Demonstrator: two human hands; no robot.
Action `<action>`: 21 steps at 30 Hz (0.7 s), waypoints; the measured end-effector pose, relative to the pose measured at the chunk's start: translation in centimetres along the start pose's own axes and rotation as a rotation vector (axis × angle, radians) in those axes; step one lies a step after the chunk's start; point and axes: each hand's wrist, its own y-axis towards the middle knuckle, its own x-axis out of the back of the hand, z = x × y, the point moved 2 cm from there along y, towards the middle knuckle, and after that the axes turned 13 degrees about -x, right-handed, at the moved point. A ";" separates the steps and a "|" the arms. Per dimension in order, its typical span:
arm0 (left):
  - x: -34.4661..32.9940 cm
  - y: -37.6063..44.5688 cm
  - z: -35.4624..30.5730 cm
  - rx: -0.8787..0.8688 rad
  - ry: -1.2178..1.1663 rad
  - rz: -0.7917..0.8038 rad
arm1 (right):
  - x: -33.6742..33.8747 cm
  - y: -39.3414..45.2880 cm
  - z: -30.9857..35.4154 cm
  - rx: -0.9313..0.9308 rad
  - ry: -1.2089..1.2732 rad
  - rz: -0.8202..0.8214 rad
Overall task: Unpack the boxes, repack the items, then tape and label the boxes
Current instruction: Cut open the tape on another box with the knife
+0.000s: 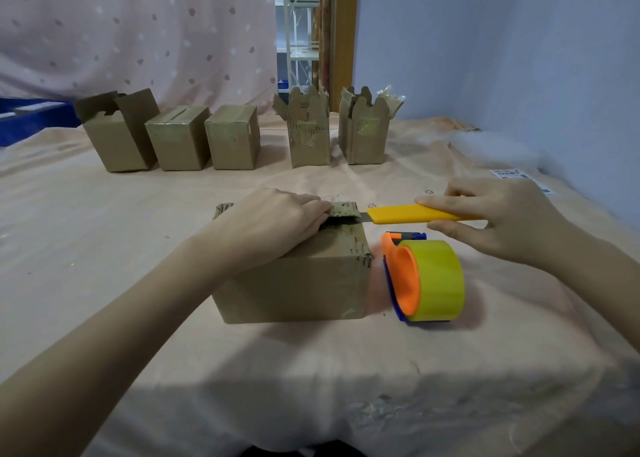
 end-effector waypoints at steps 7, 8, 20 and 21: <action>0.2 0.0 -0.2 -0.018 -0.041 -0.012 | -0.7 1.5 0.3 -0.013 -0.040 0.047; 0.3 0.0 -0.2 -0.025 -0.039 -0.012 | -0.7 1.7 0.3 -0.019 -0.039 0.050; 0.8 -0.4 -0.4 0.187 0.000 -0.098 | 2.0 -0.6 -1.1 -0.469 0.206 0.117; 1.0 -0.3 -0.5 0.212 0.006 -0.154 | 2.3 -0.7 -0.8 -0.510 0.283 0.147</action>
